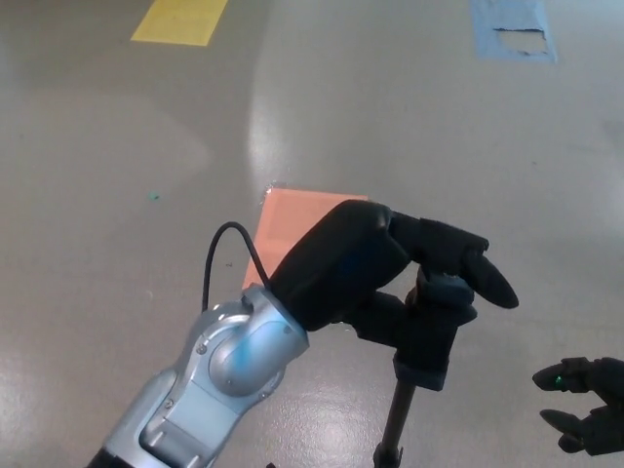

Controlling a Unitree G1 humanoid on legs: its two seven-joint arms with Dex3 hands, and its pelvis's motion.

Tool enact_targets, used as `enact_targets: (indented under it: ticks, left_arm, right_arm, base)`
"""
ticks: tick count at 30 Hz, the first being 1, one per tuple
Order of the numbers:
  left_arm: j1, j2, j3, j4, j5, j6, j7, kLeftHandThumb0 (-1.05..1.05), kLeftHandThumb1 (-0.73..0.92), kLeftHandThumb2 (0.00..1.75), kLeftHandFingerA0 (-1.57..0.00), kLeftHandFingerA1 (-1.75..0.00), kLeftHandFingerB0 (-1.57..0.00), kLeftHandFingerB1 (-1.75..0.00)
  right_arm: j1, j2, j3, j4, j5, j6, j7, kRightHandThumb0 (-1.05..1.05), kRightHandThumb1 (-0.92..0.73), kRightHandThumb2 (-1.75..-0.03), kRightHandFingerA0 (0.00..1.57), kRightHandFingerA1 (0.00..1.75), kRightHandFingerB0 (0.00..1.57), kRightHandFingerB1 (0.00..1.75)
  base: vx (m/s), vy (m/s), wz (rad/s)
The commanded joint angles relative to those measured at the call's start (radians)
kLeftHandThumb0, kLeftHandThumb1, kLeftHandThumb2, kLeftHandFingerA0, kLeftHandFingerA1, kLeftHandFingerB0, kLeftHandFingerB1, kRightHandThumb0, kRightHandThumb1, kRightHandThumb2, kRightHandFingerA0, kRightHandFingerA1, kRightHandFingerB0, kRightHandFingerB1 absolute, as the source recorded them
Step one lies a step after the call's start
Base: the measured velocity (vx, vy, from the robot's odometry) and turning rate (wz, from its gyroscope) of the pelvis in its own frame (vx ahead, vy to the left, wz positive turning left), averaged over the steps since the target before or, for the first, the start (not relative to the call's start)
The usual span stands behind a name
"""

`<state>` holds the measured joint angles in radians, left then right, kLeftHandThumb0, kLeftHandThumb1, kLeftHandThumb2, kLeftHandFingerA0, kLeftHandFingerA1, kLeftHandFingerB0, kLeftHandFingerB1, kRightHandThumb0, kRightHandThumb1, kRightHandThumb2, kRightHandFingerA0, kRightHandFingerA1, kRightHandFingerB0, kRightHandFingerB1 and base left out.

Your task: The robot uses its left hand to grab the top of a phone stand kept on the floor and rotates it anti-clockwise

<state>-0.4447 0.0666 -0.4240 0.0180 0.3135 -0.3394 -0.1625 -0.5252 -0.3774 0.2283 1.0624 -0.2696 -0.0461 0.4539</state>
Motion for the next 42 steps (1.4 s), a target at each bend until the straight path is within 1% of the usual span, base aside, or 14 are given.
enact_targets:
  ticks: [1, 12, 13, 17, 23, 24, 30, 34, 36, 37, 38, 39, 42]
  left_arm:
    - [0.017, -0.057, 0.08, -0.069, -0.328, 0.388, -0.198, -0.23, 0.71, 0.61, -0.99, -0.49, -0.89, -0.49]
    - [0.011, -0.071, 0.094, -0.081, -0.338, 0.455, -0.226, -0.26, 0.71, 0.62, -0.99, -0.49, -0.88, -0.49]
    - [0.013, -0.078, 0.098, -0.087, -0.346, 0.485, -0.224, -0.17, 0.71, 0.62, -0.98, -0.5, -0.89, -0.5]
    - [0.018, -0.096, 0.115, -0.108, -0.381, 0.59, -0.223, -0.13, 0.73, 0.62, -0.97, -0.51, -0.89, -0.51]
    - [0.006, -0.123, 0.152, -0.132, -0.436, 0.747, -0.217, -0.16, 0.72, 0.62, -0.97, -0.51, -0.9, -0.49]
    - [0.002, -0.128, 0.16, -0.131, -0.449, 0.769, -0.218, -0.17, 0.69, 0.61, -0.98, -0.51, -0.91, -0.5]
    - [-0.004, -0.136, 0.176, -0.137, -0.466, 0.826, -0.216, -0.19, 0.66, 0.6, -1.0, -0.51, -0.91, -0.49]
    - [-0.007, -0.137, 0.183, -0.128, -0.468, 0.839, -0.216, -0.21, 0.66, 0.6, -0.99, -0.51, -0.89, -0.49]
    - [-0.013, -0.143, 0.197, -0.123, -0.487, 0.868, -0.218, -0.21, 0.66, 0.6, -0.98, -0.52, -0.88, -0.5]
    - [-0.022, -0.152, 0.213, -0.121, -0.502, 0.916, -0.212, -0.29, 0.52, 0.86, -0.89, -0.69, -0.83, -0.68]
    - [-0.024, -0.154, 0.217, -0.122, -0.505, 0.929, -0.211, -0.29, 0.52, 0.86, -0.89, -0.69, -0.83, -0.68]
    - [-0.032, -0.161, 0.231, -0.121, -0.512, 0.97, -0.201, -0.26, 0.64, 0.6, -1.01, -0.52, -0.9, -0.48]
    - [-0.053, -0.176, 0.268, -0.118, -0.53, 1.073, -0.177, -0.25, 0.66, 0.6, -1.0, -0.53, -0.88, -0.48]
  right_arm:
    - [-0.036, -0.011, 0.009, 0.012, -0.017, 0.007, -0.001, -0.51, -0.82, -0.65, 0.56, 0.4, 0.12, 0.27]
    - [-0.035, -0.012, 0.007, 0.006, -0.015, 0.009, 0.002, -0.5, -0.82, -0.64, 0.54, 0.4, 0.14, 0.27]
    - [-0.034, -0.013, 0.006, 0.005, -0.014, 0.012, 0.004, -0.51, -0.82, -0.64, 0.54, 0.39, 0.14, 0.27]
    - [-0.031, -0.015, 0.008, 0.003, -0.016, 0.004, 0.007, -0.51, -0.82, -0.64, 0.54, 0.39, 0.14, 0.27]
    - [-0.033, -0.013, 0.007, 0.006, -0.015, 0.007, 0.002, -0.51, -0.82, -0.65, 0.55, 0.4, 0.13, 0.27]
    - [-0.034, -0.013, 0.007, 0.005, -0.016, 0.01, 0.003, -0.51, -0.82, -0.65, 0.55, 0.4, 0.12, 0.27]
    - [-0.033, -0.012, 0.006, 0.003, -0.014, 0.013, 0.003, -0.5, -0.82, -0.64, 0.54, 0.4, 0.13, 0.27]
    - [-0.033, -0.011, 0.004, 0.004, -0.011, 0.013, 0.004, -0.5, -0.82, -0.64, 0.56, 0.4, 0.13, 0.27]
    - [-0.033, -0.012, 0.007, 0.007, -0.016, 0.011, 0.0, -0.51, -0.82, -0.64, 0.55, 0.39, 0.13, 0.26]
    - [-0.034, -0.012, 0.007, 0.007, -0.016, 0.013, 0.0, -0.59, -0.67, -0.87, 0.48, 0.51, 0.08, 0.37]
    - [-0.034, -0.012, 0.007, 0.007, -0.016, 0.013, 0.001, -0.59, -0.67, -0.87, 0.48, 0.51, 0.08, 0.37]
    - [-0.033, -0.01, 0.006, 0.008, -0.015, 0.014, 0.001, -0.5, -0.82, -0.64, 0.54, 0.39, 0.13, 0.26]
    - [-0.033, -0.01, 0.007, 0.009, -0.015, 0.017, 0.002, -0.51, -0.81, -0.64, 0.54, 0.39, 0.13, 0.25]
  base:
    - [0.0, 0.0, 0.0]
    - [0.0, 0.0, 0.0]
    - [0.0, 0.0, 0.0]
    - [0.0, 0.0, 0.0]
    - [0.0, 0.0, 0.0]
    - [0.0, 0.0, 0.0]
    - [0.0, 0.0, 0.0]
    - [0.0, 0.0, 0.0]
    - [0.0, 0.0, 0.0]
    - [0.0, 0.0, 0.0]
    - [0.0, 0.0, 0.0]
    - [0.0, 0.0, 0.0]
    - [0.0, 0.0, 0.0]
